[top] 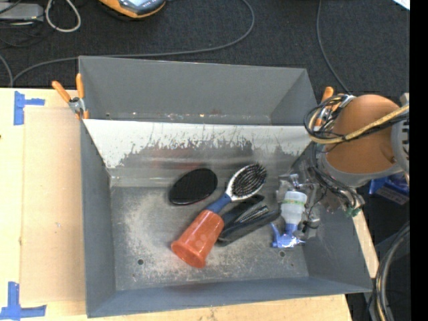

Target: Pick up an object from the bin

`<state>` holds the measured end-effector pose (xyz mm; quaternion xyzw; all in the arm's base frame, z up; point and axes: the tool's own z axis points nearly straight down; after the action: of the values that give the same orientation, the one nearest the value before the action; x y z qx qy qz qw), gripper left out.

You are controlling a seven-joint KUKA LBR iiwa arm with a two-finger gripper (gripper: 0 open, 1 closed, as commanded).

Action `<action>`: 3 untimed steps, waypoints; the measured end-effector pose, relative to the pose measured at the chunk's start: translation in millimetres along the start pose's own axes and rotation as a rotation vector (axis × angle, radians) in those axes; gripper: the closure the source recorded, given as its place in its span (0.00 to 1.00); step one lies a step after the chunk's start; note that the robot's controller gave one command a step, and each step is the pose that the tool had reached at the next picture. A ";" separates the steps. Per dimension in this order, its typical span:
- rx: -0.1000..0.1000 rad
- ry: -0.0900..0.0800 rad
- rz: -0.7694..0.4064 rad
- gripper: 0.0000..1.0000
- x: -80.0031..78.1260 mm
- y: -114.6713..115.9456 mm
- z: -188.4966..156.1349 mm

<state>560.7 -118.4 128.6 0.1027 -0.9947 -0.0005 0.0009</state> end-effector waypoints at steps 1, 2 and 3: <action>-0.001 -0.001 0.003 0.00 -16.2 1.6 19.3; 0.002 -0.003 -0.021 0.00 -14.7 3.1 22.1; 0.000 -0.002 0.016 1.00 -24.9 -0.5 -13.4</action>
Offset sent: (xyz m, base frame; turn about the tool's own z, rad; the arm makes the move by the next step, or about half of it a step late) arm -0.0081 0.0199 -0.0586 -0.2074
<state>585.3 -113.8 142.0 0.0948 -0.9955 -0.0006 0.0000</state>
